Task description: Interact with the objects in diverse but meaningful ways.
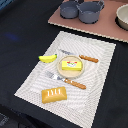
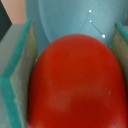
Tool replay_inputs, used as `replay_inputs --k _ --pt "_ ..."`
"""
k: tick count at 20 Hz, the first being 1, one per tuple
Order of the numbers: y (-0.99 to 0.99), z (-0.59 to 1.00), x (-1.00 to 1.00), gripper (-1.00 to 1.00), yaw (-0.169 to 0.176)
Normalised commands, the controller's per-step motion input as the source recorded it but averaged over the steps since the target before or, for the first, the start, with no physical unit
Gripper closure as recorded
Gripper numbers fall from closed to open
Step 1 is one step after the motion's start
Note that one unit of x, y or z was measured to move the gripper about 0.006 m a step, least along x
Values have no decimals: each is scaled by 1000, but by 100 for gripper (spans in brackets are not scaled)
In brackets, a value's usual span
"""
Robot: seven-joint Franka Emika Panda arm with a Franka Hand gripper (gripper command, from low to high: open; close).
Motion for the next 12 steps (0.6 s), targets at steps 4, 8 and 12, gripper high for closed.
replay_inputs --k 4,8,12 --pt "109 -211 -78 100 0" --pt "102 -204 -99 100 0" --pt "116 -164 -40 100 0"
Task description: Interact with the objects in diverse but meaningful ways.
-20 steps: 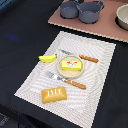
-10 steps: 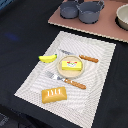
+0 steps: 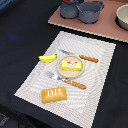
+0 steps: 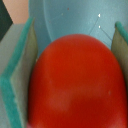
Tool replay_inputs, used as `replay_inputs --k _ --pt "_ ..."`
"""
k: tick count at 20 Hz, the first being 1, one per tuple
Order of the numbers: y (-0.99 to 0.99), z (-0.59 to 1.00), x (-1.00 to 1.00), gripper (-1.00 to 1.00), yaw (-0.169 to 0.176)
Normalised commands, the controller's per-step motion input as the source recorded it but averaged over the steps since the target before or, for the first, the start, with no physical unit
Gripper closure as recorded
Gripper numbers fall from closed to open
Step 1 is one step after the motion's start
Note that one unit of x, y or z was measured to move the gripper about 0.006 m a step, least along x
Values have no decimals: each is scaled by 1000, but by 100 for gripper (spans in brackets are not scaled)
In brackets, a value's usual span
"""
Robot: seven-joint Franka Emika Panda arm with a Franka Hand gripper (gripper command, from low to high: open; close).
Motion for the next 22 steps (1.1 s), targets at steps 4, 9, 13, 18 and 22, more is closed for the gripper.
replay_inputs --k 4,9,13,18,22 --pt "131 -116 -19 -100 0" --pt "130 -95 -33 -100 0" --pt "102 19 -6 -100 -2" --pt "-371 671 24 -100 -109" --pt "-717 753 64 -100 -122"
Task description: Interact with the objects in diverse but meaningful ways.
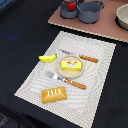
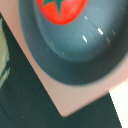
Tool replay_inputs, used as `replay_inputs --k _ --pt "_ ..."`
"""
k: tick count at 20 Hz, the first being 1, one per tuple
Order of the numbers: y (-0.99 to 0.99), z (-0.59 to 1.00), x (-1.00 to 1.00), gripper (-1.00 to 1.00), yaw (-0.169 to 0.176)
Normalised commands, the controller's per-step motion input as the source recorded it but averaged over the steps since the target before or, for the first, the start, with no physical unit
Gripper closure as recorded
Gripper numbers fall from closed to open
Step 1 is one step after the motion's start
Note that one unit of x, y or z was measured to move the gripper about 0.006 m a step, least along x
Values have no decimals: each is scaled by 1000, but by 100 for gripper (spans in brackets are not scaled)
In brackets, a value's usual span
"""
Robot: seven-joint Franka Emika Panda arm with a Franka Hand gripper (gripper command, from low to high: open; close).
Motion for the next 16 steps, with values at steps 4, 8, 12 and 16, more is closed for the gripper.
replay_inputs --k 4,8,12,16 --pt "-783 385 224 -100 -88" --pt "-846 9 405 -100 -49" --pt "-909 0 480 -100 -16" --pt "-932 -38 344 -100 -27"
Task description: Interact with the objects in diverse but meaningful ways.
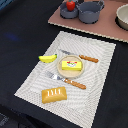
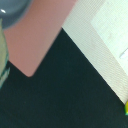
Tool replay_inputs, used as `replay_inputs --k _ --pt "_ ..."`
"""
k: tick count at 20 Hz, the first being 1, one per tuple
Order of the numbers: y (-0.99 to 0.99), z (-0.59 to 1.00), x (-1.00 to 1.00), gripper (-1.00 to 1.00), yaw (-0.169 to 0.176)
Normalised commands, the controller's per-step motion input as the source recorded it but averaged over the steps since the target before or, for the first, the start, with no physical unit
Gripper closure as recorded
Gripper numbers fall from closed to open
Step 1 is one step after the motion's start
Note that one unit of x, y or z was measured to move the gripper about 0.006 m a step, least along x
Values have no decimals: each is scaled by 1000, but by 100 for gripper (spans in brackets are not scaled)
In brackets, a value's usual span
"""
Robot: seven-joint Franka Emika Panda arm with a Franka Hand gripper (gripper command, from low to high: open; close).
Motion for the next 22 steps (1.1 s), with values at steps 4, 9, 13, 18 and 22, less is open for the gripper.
replay_inputs --k 4,9,13,18,22 --pt "-996 -25 291 -100 -11" --pt "-949 -72 247 -100 -31" --pt "-915 -127 236 -100 -37" --pt "-867 -162 243 -100 -51" --pt "-749 -157 306 -100 -44"
